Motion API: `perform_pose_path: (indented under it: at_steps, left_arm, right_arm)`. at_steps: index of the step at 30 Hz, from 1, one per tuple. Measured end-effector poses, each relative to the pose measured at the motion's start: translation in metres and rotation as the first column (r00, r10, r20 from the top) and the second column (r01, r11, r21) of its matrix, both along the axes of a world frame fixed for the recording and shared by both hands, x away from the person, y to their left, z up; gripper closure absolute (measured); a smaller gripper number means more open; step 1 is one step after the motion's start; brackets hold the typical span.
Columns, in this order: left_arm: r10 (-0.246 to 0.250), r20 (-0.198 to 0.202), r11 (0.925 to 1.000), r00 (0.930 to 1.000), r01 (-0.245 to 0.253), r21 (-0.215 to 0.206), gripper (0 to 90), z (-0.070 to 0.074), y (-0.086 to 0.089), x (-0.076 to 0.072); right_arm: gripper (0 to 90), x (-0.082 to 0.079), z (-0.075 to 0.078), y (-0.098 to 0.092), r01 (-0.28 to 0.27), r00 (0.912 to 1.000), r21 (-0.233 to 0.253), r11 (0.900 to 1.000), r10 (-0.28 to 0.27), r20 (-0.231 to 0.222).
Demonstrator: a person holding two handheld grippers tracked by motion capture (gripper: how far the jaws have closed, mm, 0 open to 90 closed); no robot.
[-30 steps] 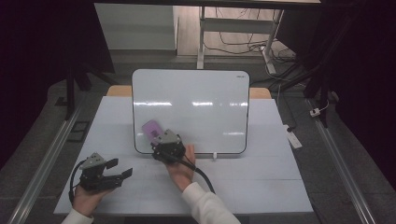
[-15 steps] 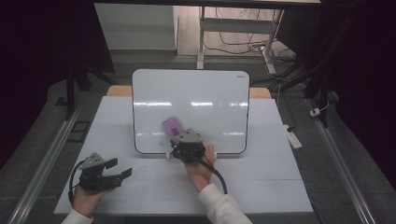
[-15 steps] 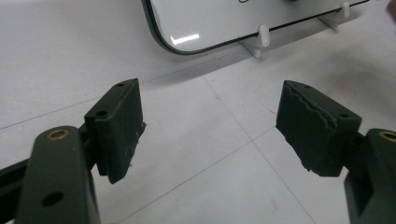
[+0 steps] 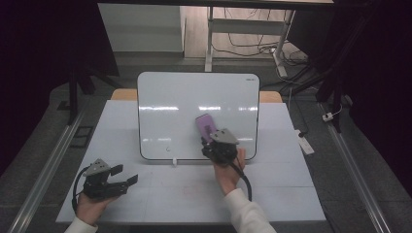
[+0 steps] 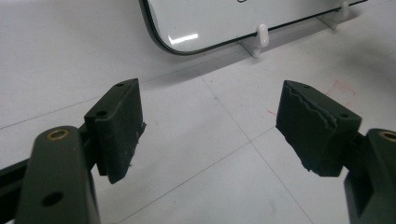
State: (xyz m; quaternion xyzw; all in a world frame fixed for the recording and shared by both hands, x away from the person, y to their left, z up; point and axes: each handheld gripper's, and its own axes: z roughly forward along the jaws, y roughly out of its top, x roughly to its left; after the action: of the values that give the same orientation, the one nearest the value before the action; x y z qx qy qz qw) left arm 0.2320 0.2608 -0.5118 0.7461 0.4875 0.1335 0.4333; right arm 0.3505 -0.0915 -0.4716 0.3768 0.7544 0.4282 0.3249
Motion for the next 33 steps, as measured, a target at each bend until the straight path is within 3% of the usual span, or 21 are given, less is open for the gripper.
perform_pose_path:
  at_steps: [3, 9, 14, 18, 20, 24, 26, 27, 28, 29, 30, 33]
  left_arm:
    - [-0.001, -0.001, 1.0000, 1.0000, 0.001, 0.000, 24.1, 0.000, 0.000, 0.000]
    - [-0.002, 0.000, 1.0000, 1.0000, 0.002, 0.000, 24.1, 0.000, 0.001, 0.000]
    - [0.002, -0.005, 1.0000, 1.0000, -0.002, -0.003, 24.1, -0.001, 0.001, 0.000]
    - [0.000, -0.003, 1.0000, 1.0000, 0.000, -0.003, 24.1, -0.001, 0.002, 0.000]
    - [0.000, -0.002, 1.0000, 1.0000, 0.000, -0.003, 24.0, -0.001, 0.003, 0.000]
    - [0.004, -0.003, 1.0000, 1.0000, -0.005, -0.006, 24.1, -0.001, 0.003, 0.000]
    - [0.005, -0.005, 1.0000, 1.0000, -0.005, -0.004, 24.0, -0.001, 0.003, 0.000]
    - [0.005, -0.005, 1.0000, 1.0000, -0.005, -0.004, 24.0, -0.001, 0.003, 0.000]
    - [0.005, -0.003, 1.0000, 1.0000, -0.005, -0.004, 24.0, -0.001, 0.003, 0.000]
    - [0.005, -0.003, 1.0000, 1.0000, -0.005, -0.003, 24.0, -0.001, 0.003, 0.000]
    - [0.002, -0.002, 1.0000, 1.0000, -0.002, -0.002, 24.0, -0.001, 0.003, 0.000]
    - [0.004, -0.003, 1.0000, 1.0000, -0.004, -0.001, 24.0, -0.001, 0.002, 0.000]
  right_arm:
    - [41.4, -0.005, -0.006, 0.032, -0.067, 0.9976, -0.012, 0.998, 0.067, -0.015]
    - [41.4, -0.017, -0.022, 0.092, -0.195, 0.9804, -0.058, 0.979, 0.193, -0.040]
    - [41.4, -0.023, -0.029, 0.120, -0.257, 0.9654, -0.066, 0.964, 0.253, -0.065]
    - [41.3, -0.028, -0.036, 0.131, -0.296, 0.9539, -0.084, 0.952, 0.289, -0.080]
    - [41.3, -0.028, -0.035, 0.128, -0.298, 0.9534, -0.085, 0.951, 0.291, -0.079]
    - [41.3, -0.025, -0.031, 0.112, -0.268, 0.9626, -0.088, 0.960, 0.262, -0.067]
    - [41.3, -0.020, -0.024, 0.085, -0.215, 0.9757, -0.067, 0.974, 0.211, -0.057]
    - [41.3, -0.020, -0.024, 0.085, -0.215, 0.9757, -0.067, 0.974, 0.211, -0.057]
    - [41.3, -0.017, -0.021, 0.065, -0.179, 0.9834, -0.066, 0.982, 0.176, -0.043]
    - [41.3, -0.017, -0.021, 0.065, -0.179, 0.9834, -0.066, 0.982, 0.176, -0.043]
    - [41.3, -0.016, -0.018, 0.046, -0.141, 0.9897, -0.067, 0.988, 0.139, -0.034]
    - [41.3, -0.015, -0.017, 0.020, -0.094, 0.9954, -0.065, 0.993, 0.093, -0.025]
